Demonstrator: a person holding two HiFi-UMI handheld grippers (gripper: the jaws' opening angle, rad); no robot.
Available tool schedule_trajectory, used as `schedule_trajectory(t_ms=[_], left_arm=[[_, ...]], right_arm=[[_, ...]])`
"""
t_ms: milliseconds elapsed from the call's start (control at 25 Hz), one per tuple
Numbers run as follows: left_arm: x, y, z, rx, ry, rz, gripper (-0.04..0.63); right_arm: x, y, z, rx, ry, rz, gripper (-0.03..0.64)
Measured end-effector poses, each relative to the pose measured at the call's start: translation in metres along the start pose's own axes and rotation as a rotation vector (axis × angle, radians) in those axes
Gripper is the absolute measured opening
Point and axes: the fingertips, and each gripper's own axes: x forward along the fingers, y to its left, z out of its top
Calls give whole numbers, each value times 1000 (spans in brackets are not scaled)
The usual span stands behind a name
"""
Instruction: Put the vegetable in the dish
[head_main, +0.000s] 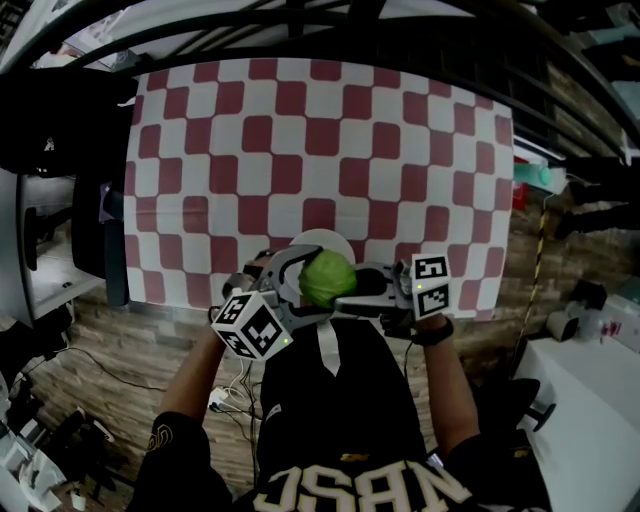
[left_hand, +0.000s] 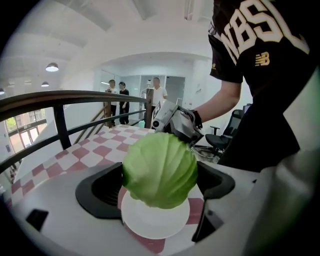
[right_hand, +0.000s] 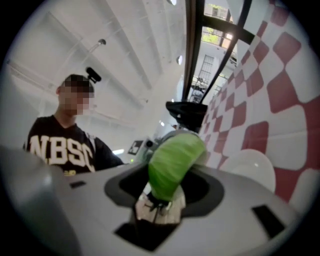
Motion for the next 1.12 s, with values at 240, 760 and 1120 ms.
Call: schedule_trajectory(t_ms=[240, 760, 1120], left_arm=[[16, 2, -31, 6, 73, 80, 479], [33, 16, -83, -135, 191, 250, 471], [49, 16, -104, -126, 321, 314, 472]], right_arm=[[-9, -36, -21, -20, 127, -217, 241], [-34, -94, -36, -171, 198, -636, 268], [-45, -92, -28, -190, 134, -698, 267]])
